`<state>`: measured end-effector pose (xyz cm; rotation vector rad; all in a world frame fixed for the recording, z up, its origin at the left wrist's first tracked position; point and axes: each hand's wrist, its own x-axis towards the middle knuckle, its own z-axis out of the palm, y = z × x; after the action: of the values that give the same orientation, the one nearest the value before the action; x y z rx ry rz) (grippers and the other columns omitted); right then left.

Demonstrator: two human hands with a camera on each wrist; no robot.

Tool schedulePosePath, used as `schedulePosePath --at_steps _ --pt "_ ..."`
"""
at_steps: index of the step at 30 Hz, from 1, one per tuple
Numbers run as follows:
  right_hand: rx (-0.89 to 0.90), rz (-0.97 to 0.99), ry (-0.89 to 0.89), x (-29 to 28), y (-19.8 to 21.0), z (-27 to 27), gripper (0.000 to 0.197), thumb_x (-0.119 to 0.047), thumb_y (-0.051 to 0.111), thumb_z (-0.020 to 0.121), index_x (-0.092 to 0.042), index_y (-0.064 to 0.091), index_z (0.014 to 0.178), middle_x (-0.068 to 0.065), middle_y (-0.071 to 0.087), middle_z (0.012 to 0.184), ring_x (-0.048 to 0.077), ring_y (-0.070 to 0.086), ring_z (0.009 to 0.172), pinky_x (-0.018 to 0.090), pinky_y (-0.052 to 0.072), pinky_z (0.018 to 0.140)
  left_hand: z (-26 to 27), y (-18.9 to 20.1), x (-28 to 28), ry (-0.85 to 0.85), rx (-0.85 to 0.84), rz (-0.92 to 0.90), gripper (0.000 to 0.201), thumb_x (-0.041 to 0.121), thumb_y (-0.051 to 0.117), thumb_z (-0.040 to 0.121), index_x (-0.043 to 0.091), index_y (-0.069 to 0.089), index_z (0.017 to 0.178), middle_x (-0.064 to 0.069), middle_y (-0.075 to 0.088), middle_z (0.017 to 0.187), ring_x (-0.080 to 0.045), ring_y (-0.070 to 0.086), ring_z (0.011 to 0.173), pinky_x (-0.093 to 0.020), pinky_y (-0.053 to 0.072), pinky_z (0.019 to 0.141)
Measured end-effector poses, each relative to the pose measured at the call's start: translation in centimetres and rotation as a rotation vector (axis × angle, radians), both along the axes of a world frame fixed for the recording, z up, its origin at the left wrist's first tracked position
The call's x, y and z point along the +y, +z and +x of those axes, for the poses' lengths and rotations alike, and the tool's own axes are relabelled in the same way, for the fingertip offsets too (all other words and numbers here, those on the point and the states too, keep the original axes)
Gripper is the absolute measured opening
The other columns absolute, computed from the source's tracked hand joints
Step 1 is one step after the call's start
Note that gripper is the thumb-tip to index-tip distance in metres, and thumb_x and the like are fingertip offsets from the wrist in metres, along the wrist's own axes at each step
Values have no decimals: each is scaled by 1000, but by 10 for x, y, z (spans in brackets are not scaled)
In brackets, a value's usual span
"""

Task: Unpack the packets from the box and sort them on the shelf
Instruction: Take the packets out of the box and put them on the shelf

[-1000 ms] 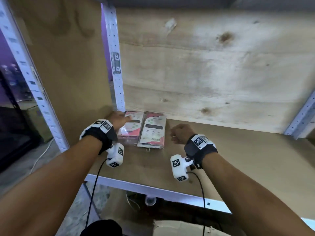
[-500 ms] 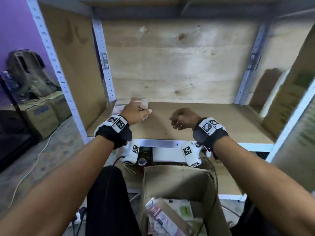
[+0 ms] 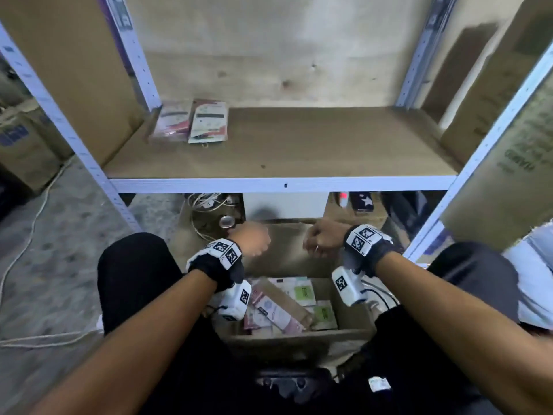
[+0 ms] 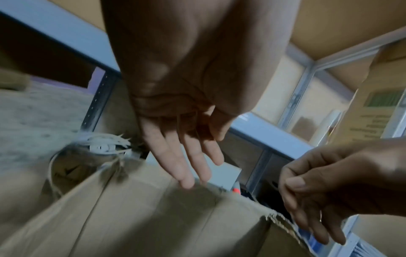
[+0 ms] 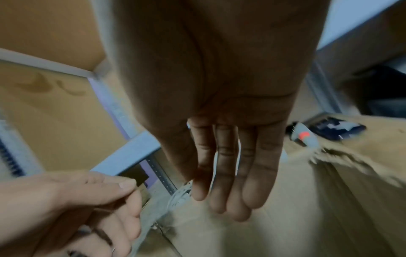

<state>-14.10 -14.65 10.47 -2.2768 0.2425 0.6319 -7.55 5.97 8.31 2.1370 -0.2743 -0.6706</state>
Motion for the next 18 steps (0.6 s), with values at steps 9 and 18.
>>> schedulePosePath --at_steps 9,18 --pt "175 -14 -66 -5 -93 29 22 0 46 93 -1 67 88 16 70 86 25 64 67 32 55 64 16 -90 -26 -27 195 207 31 10 47 99 14 57 71 0 57 63 -9 56 48 -20 43 49" --pt "362 -46 -30 8 -170 63 28 -11 55 97 8 67 114 17 70 99 33 67 86 48 56 91 31 -148 -14 -40 209 411 31 13 50 97 -2 65 119 -19 69 116 -20 60 86 -30 54 76"
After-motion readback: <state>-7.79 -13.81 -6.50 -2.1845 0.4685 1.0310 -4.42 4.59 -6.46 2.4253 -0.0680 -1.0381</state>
